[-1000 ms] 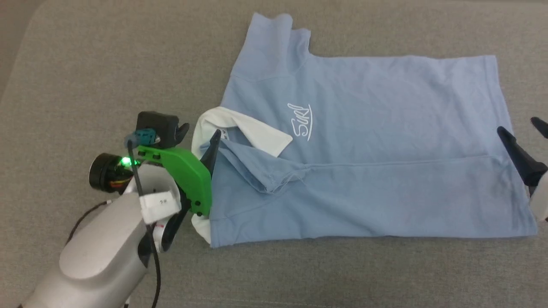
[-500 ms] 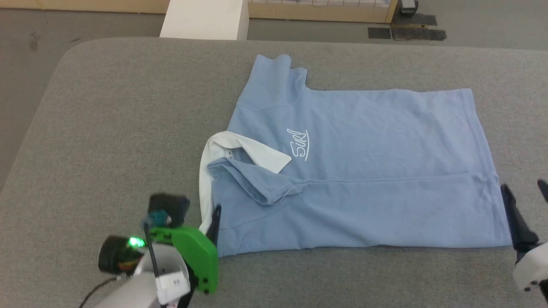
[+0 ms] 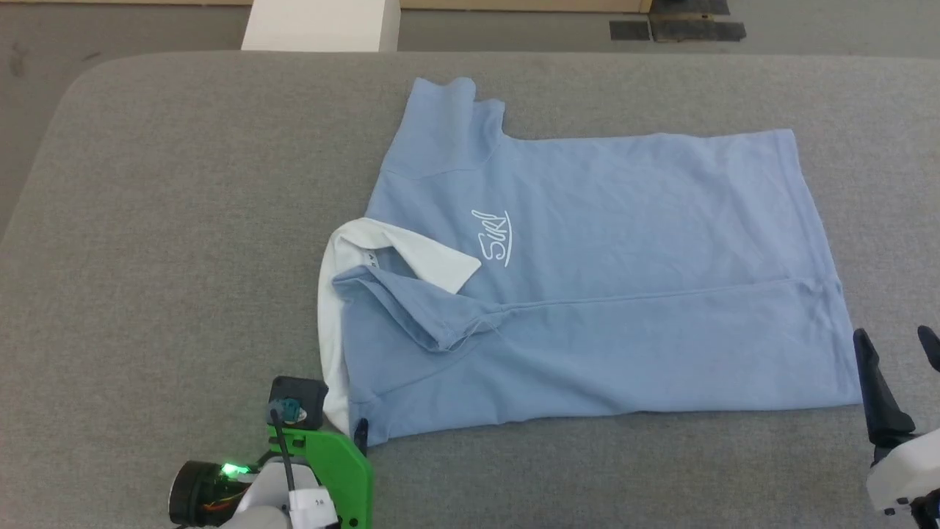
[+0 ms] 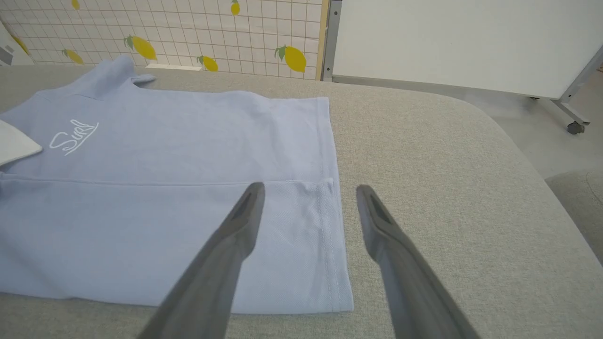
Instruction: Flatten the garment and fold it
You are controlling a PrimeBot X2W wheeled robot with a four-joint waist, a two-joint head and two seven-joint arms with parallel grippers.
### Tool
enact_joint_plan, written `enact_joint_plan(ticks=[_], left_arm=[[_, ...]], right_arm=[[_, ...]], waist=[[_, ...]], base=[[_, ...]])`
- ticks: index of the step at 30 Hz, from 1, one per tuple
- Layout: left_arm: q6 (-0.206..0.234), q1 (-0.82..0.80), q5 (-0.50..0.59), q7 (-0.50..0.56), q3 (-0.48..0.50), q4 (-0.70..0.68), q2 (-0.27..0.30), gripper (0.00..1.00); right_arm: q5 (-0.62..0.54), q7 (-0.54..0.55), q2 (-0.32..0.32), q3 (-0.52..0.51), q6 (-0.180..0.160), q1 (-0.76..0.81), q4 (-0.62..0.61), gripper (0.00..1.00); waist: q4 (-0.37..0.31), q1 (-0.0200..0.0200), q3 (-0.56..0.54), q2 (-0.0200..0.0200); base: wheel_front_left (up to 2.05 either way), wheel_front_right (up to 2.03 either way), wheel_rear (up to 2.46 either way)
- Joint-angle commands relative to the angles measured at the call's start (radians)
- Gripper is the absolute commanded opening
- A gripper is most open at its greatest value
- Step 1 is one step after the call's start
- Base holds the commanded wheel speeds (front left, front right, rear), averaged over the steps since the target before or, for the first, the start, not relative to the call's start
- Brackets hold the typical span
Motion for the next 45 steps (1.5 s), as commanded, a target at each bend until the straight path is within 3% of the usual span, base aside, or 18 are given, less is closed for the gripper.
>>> enact_joint_plan(ticks=[1, 10, 11, 12, 13, 14, 19, 25, 30, 37, 38, 39, 40, 45], left_arm=[[0.008, -0.001, 0.007, 0.008, 0.002, 0.011, -0.002, 1.0], [-0.019, -0.004, -0.039, 0.087, -0.023, 0.059, -0.02, 1.0], [-0.021, -0.004, -0.044, 0.094, -0.025, 0.064, -0.022, 0.85], [-0.023, -0.003, -0.051, 0.1, -0.025, 0.068, -0.026, 0.39], [-0.025, -0.002, -0.057, 0.103, -0.024, 0.072, -0.029, 0.1], [-0.03, -0.003, -0.062, 0.104, -0.024, 0.075, -0.032, 0.0], [-0.047, -0.012, -0.064, 0.071, -0.009, 0.077, -0.038, 0.0], [-0.052, -0.036, -0.044, 0.034, 0.006, 0.024, -0.023, 0.0], [-0.052, -0.065, -0.016, 0.038, 0.0, -0.03, -0.005, 0.0], [-0.05, -0.087, 0.002, 0.05, -0.009, -0.066, 0.005, 0.0], [-0.051, -0.088, 0.004, 0.052, -0.011, -0.067, 0.008, 0.0], [-0.05, -0.089, 0.006, 0.053, -0.013, -0.066, 0.01, 0.0], [-0.05, -0.088, 0.007, 0.054, -0.014, -0.065, 0.012, 0.0], [-0.051, -0.072, 0.004, 0.053, -0.016, -0.049, 0.03, 0.0]], right_arm=[[0.001, 0.003, 0.005, -0.002, -0.002, -0.007, -0.01, 1.0], [0.0, 0.0, 0.011, 0.004, -0.002, -0.033, -0.033, 1.0], [0.0, 0.0, 0.012, 0.003, -0.002, -0.035, -0.034, 1.0], [-0.001, 0.0, 0.013, 0.003, -0.002, -0.037, -0.034, 1.0], [-0.001, 0.0, 0.013, 0.002, -0.002, -0.038, -0.034, 1.0], [-0.002, 0.002, 0.013, 0.001, -0.002, -0.039, -0.034, 1.0], [-0.006, 0.047, 0.002, -0.005, -0.002, -0.04, -0.015, 1.0], [-0.043, 0.222, 0.01, -0.029, -0.002, -0.072, 0.061, 1.0], [-0.098, 0.365, 0.045, -0.073, -0.002, -0.134, 0.151, 1.0], [-0.168, 0.471, 0.098, -0.125, -0.002, -0.168, 0.23, 1.0], [-0.171, 0.483, 0.103, -0.123, -0.002, -0.166, 0.236, 0.63], [-0.171, 0.489, 0.107, -0.119, -0.002, -0.164, 0.237, 0.13], [-0.17, 0.492, 0.111, -0.116, -0.002, -0.162, 0.237, 0.0], [-0.142, 0.496, 0.123, -0.111, -0.002, -0.146, 0.214, 0.0]], waist=[[-0.01, 0.0, 0.023, 0.0], [-0.025, 0.0, 0.086, 0.0], [-0.025, 0.0, 0.088, 0.0], [-0.024, 0.0, 0.09, 0.0], [-0.023, 0.0, 0.09, 0.0], [-0.022, 0.0, 0.09, 0.0], [-0.005, 0.0, 0.071, 0.0], [0.019, 0.0, 0.065, 0.0], [0.038, 0.0, 0.086, 0.0], [0.054, 0.0, 0.106, 0.0], [0.054, 0.0, 0.106, 0.0], [0.054, 0.0, 0.105, 0.0], [0.053, 0.0, 0.102, 0.0], [0.04, 0.0, 0.066, 0.0]], base=[[0.0, 0.0, 0.0], [0.0, 0.0, 0.0], [0.0, 0.0, 0.0], [0.0, 0.0, 0.0], [0.0, 0.0, 0.0], [0.0, 0.0, 0.0], [0.0, 0.0, 0.0], [0.0, 0.0, 0.0], [0.0, 0.0, 0.0], [0.0, 0.0, 0.0], [0.0, 0.0, 0.0], [0.0, 0.0, 0.0], [0.0, 0.0, 0.0], [0.0, 0.0, 0.0]])
